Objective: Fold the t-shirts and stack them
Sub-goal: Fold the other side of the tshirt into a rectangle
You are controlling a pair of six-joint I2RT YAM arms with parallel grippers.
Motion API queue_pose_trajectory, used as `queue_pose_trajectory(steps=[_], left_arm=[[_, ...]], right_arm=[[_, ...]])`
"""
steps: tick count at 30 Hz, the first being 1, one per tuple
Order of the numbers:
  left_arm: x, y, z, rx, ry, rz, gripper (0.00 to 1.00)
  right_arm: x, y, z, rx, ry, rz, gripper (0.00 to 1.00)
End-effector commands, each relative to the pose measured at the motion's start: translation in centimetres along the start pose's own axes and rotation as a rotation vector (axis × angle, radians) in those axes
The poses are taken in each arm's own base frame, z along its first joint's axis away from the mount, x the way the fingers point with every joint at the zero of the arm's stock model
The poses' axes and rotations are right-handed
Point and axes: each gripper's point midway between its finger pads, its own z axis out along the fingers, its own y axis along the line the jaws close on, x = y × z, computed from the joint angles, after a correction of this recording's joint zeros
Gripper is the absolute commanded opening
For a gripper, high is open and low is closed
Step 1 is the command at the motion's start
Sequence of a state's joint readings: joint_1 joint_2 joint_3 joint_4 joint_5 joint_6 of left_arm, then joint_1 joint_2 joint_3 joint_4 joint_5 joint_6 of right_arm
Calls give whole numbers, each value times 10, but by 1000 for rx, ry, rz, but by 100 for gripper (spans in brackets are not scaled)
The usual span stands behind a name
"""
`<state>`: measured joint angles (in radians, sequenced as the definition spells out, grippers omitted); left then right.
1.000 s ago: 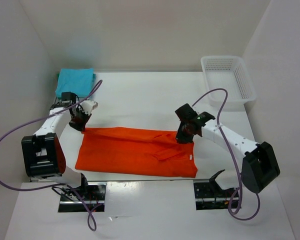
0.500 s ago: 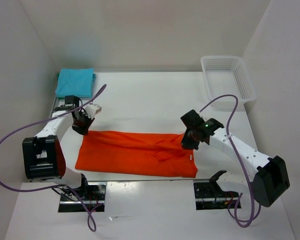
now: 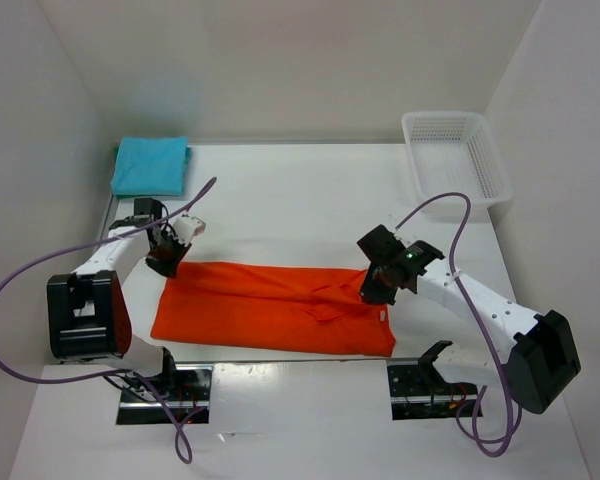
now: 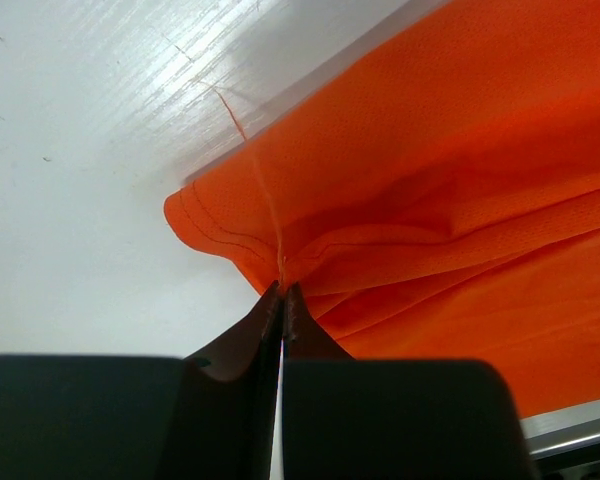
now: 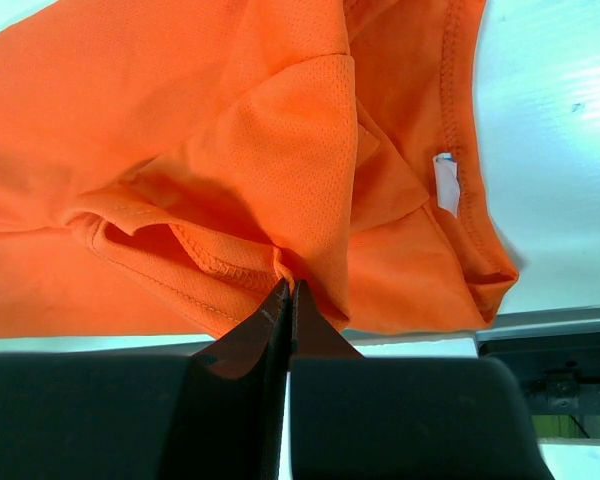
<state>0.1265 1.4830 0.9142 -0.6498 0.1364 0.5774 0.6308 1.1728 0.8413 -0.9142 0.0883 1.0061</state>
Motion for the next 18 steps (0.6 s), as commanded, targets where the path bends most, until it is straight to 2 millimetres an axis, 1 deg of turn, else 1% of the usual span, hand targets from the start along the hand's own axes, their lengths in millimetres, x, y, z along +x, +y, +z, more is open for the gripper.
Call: queue_pose_trajectory(steps=[1,5,7,8,9,10,11,12,13,14,15,16,17,18], left_arm=[[0,0,-3,-12,-14,35,0],[-3,0,-3,-9,-28,26,0],[-19,4,-8,-9,-68,20,0],[-27,7,-10,-5,-87,3,0],[-37,8,-8,16,-106,-10,0],[-63,22,-19,-13,-168,-12,0],[-76,27,-23,-16,-193,-46,0],[-88,33,-20,-12,-208,-62,0],[-115,47,-33,-36,-275,-66,0],[-125,52,-36,-42,-293,-99,0],[-133,56,-34,-32,-301,-115,0],[-143,61,-38,-43,-324,-124,0],[-154,67,-47,-61,-359,-133,0],[-157,69,-48,-67,-369,-130,0]], right_arm=[[5,-6,0,24,11,5,0],[5,-9,0,38,9,3,0],[-6,-2,-4,22,-37,-7,0],[-12,2,0,33,-49,-22,0],[-36,11,-6,25,-107,-34,0],[-48,11,1,70,-116,-48,0],[-62,13,1,89,-141,-56,0],[-96,23,-5,66,-207,-57,0],[-113,25,-4,66,-228,-52,0],[-134,37,-6,42,-242,-46,0],[-153,36,-9,41,-270,-45,0],[-165,38,-13,50,-299,-46,0],[-180,48,-19,43,-332,-49,0],[-182,46,-21,63,-332,-61,0]])
